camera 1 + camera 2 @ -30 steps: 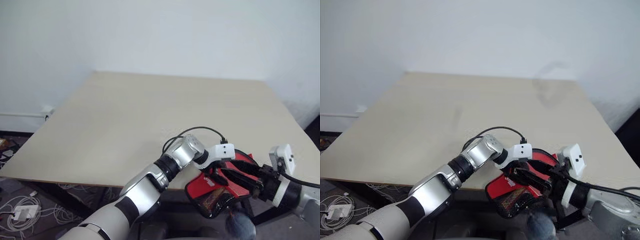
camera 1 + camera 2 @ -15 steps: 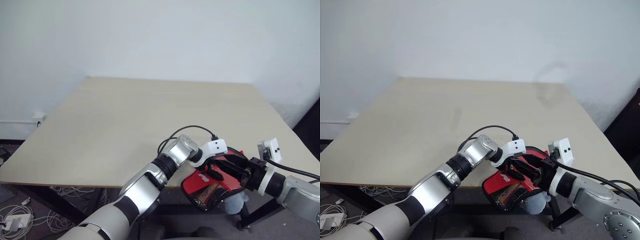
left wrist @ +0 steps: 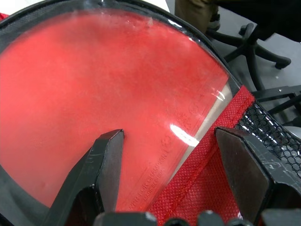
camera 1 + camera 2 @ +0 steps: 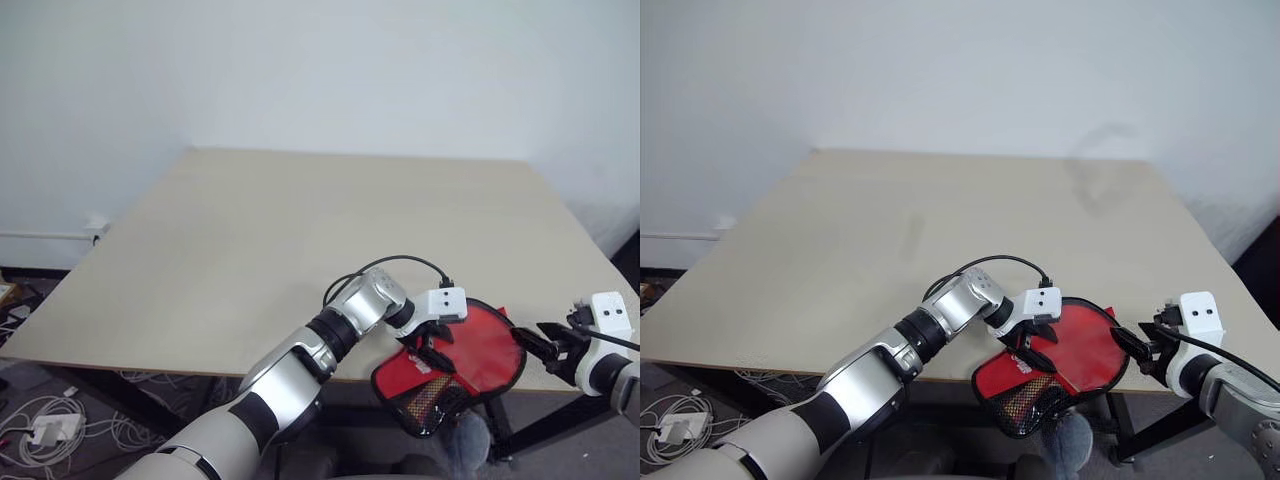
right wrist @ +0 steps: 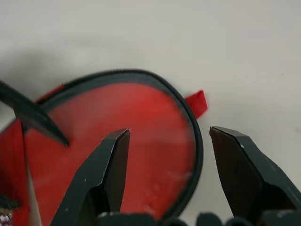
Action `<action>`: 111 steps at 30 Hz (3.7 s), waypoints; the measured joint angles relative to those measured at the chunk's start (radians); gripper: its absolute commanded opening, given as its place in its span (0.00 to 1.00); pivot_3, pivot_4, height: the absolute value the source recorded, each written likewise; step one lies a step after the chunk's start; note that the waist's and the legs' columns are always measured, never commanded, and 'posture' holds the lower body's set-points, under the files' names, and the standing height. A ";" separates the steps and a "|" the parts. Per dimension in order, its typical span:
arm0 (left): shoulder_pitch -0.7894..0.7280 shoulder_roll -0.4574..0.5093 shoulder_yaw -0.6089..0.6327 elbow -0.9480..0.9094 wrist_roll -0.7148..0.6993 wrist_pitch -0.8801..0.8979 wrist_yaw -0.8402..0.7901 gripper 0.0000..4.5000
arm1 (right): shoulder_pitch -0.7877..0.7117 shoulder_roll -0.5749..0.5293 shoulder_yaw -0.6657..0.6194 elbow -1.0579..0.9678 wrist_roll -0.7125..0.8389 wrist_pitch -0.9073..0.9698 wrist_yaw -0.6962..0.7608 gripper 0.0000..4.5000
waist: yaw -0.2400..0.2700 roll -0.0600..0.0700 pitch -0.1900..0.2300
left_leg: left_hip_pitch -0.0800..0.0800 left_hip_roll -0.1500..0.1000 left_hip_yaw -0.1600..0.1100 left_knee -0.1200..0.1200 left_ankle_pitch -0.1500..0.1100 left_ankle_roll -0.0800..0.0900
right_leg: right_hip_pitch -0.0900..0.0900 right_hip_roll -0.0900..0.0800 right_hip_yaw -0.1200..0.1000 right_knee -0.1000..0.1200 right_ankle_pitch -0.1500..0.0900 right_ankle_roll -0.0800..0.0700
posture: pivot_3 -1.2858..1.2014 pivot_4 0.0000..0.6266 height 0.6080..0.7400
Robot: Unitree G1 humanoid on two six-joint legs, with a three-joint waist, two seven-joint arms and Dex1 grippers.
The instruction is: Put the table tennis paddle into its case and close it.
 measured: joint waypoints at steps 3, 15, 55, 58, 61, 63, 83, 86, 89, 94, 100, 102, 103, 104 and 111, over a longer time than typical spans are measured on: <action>0.000 0.000 -0.002 -0.002 0.000 -0.001 0.002 0.73 | -0.053 0.031 0.007 0.028 -0.031 0.017 -0.033 0.66 | 0.000 0.000 0.000 | 0.000 0.000 0.000 0.000 0.000 0.000 | 0.000 0.000 0.000 -0.001 0.000 0.000 | 0.52 0.00 1.00; -0.008 0.000 0.011 0.006 -0.034 0.000 -0.006 0.73 | -0.172 0.150 0.030 0.201 -0.094 0.174 -0.094 0.66 | 0.002 0.005 0.003 | -0.001 -0.001 0.000 -0.001 0.000 0.000 | -0.003 0.000 0.000 -0.001 0.001 0.002 | 0.52 0.00 1.00; -0.055 0.194 0.295 0.124 -0.151 0.208 -0.291 0.73 | -0.622 0.405 -0.112 0.305 -0.215 0.086 -0.304 0.01 | -0.030 0.019 0.029 | -0.013 -0.017 -0.010 -0.005 0.008 -0.010 | -0.037 0.014 0.030 0.010 0.013 -0.008 | 0.52 0.00 1.00; -0.017 0.212 0.276 0.044 -0.151 0.247 -0.296 0.73 | -0.671 0.428 -0.086 0.364 -0.256 0.049 -0.315 0.01 | -0.031 0.020 0.028 | -0.012 -0.017 -0.009 -0.005 0.008 -0.010 | -0.037 0.014 0.031 0.010 0.013 -0.009 | 0.52 0.00 1.00; 0.010 0.224 0.268 -0.006 -0.152 0.273 -0.295 0.73 | -0.719 0.457 -0.051 0.401 -0.294 0.014 -0.321 0.01 | -0.033 0.021 0.028 | -0.011 -0.017 -0.009 -0.005 0.008 -0.010 | -0.037 0.015 0.031 0.010 0.014 -0.010 | 0.52 0.00 1.00; 0.032 0.231 0.263 -0.038 -0.154 0.285 -0.295 0.73 | -0.759 0.486 -0.021 0.424 -0.322 -0.022 -0.326 0.01 | -0.037 0.021 0.028 | -0.010 -0.017 -0.009 -0.005 0.009 -0.011 | -0.037 0.016 0.031 0.011 0.014 -0.011 | 0.52 0.00 1.00; 0.086 0.278 0.276 -0.117 -0.207 0.332 -0.250 0.73 | -0.763 0.607 0.119 0.706 -0.534 -0.162 -0.255 0.24 | -0.070 0.020 0.026 | 0.001 -0.016 -0.010 -0.015 0.014 -0.020 | -0.037 0.021 0.035 0.021 0.015 -0.015 | 0.52 0.00 1.00; 0.079 0.276 0.281 -0.098 -0.214 0.319 -0.236 0.73 | -0.753 0.607 0.115 0.673 -0.528 -0.139 -0.239 0.47 | -0.070 0.020 0.026 | 0.004 -0.016 -0.010 -0.014 0.012 -0.015 | -0.036 0.021 0.035 0.021 0.016 -0.016 | 0.52 0.00 1.00; 0.033 0.276 0.290 -0.042 -0.216 0.284 -0.217 0.73 | -0.734 0.607 0.115 0.621 -0.525 -0.129 -0.216 0.72 | -0.067 0.020 0.027 | 0.004 -0.016 -0.011 -0.012 0.013 -0.015 | -0.035 0.021 0.034 0.022 0.017 -0.017 | 0.52 0.00 1.00; -0.100 0.312 0.346 0.100 -0.213 0.160 -0.180 0.73 | -0.665 0.592 0.116 0.477 -0.498 -0.134 -0.153 0.78 | -0.067 0.020 0.027 | 0.004 -0.016 -0.012 -0.012 0.013 -0.015 | -0.035 0.022 0.034 0.023 0.017 -0.017 | 0.52 0.00 1.00; -0.174 0.378 0.397 0.298 -0.186 -0.001 -0.128 0.73 | -0.515 0.498 0.111 0.213 -0.417 -0.141 -0.013 0.78 | -0.065 0.019 0.028 | 0.002 -0.017 -0.013 -0.012 0.013 -0.015 | -0.037 0.022 0.033 0.021 0.017 -0.017 | 0.52 0.00 1.00; -0.192 0.401 0.410 0.336 -0.179 -0.053 -0.114 0.73 | -0.422 0.436 0.115 0.112 -0.367 -0.110 0.062 0.78 | -0.060 0.017 0.029 | 0.001 -0.017 -0.014 -0.011 0.013 -0.015 | -0.037 0.021 0.032 0.021 0.017 -0.017 | 0.52 0.00 1.00; -0.197 0.413 0.420 0.350 -0.175 -0.080 -0.111 0.73 | -0.369 0.409 0.115 0.061 -0.338 -0.099 0.101 0.78 | -0.055 0.017 0.029 | 0.000 -0.017 -0.014 -0.010 0.013 -0.015 | -0.036 0.021 0.032 0.020 0.017 -0.017 | 0.52 0.00 1.00; -0.202 0.426 0.433 0.364 -0.173 -0.104 -0.110 0.73 | -0.320 0.387 0.114 0.020 -0.311 -0.090 0.136 0.78 | -0.054 0.016 0.029 | 0.000 -0.017 -0.014 -0.010 0.012 -0.014 | -0.036 0.020 0.032 0.020 0.017 -0.017 | 0.52 0.00 1.00; -0.205 0.457 0.469 0.417 -0.152 -0.146 -0.149 0.73 | -0.045 0.212 0.103 -0.121 -0.239 -0.099 0.347 0.78 | -0.037 0.013 0.031 | -0.002 -0.017 -0.014 0.000 0.011 -0.011 | -0.033 0.020 0.030 0.021 0.014 -0.010 | 0.52 0.00 1.00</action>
